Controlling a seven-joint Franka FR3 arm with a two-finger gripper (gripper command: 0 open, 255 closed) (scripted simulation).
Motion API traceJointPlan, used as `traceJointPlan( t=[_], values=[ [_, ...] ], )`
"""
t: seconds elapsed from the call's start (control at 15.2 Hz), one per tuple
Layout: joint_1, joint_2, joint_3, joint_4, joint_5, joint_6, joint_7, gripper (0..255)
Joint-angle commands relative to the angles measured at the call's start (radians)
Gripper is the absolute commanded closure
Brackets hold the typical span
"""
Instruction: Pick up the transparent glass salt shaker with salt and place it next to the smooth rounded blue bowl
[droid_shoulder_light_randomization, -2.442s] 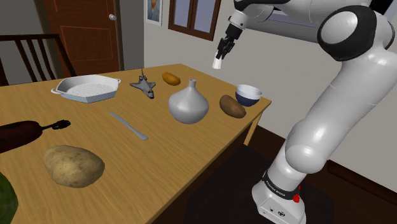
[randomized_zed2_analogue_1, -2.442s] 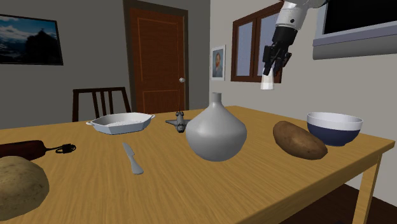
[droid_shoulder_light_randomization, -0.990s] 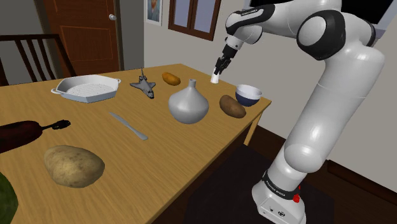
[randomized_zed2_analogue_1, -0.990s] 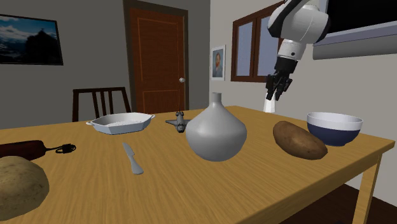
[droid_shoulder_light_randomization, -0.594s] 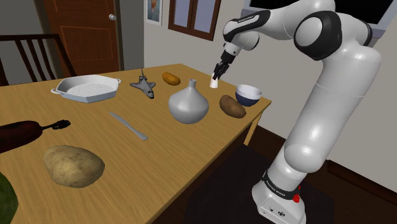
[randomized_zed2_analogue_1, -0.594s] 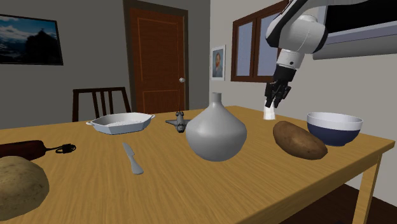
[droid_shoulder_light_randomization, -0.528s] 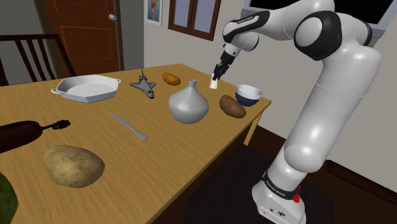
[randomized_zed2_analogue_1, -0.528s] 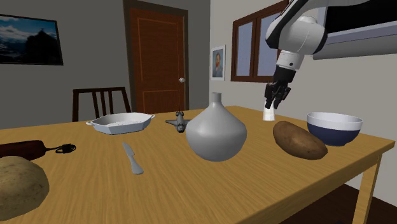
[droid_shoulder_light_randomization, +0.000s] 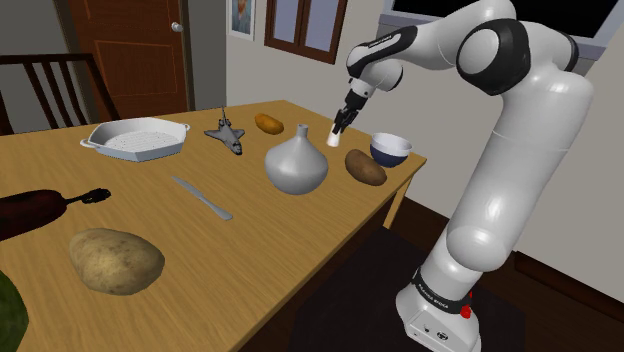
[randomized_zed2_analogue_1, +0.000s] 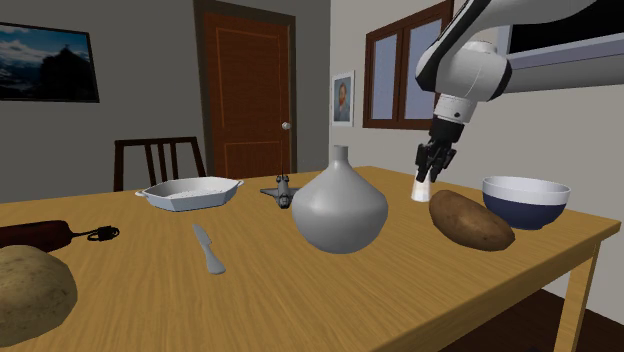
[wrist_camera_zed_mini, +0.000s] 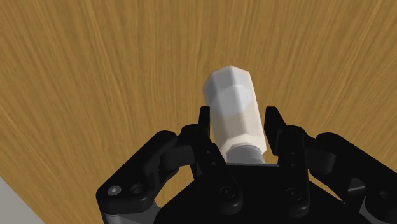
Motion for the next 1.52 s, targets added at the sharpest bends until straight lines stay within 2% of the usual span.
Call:
traceJointPlan(
  t=[0.0,0.26,0.33,0.66,0.92,1.45],
  values=[
    [0.000,0.001,0.000,-0.002,0.001,0.003,0.000,255],
    [0.000,0.001,0.000,-0.002,0.001,0.003,0.000,255],
    [0.000,0.001,0.000,-0.002,0.001,0.003,0.000,0],
    [0.000,0.001,0.000,-0.002,0.001,0.003,0.000,0],
    [-0.005,-0.058,-0.012,0.057,-0.051,-0.103,0.033,0],
    [-0.005,-0.058,-0.012,0.057,-0.051,-0.103,0.033,0]
  ],
)
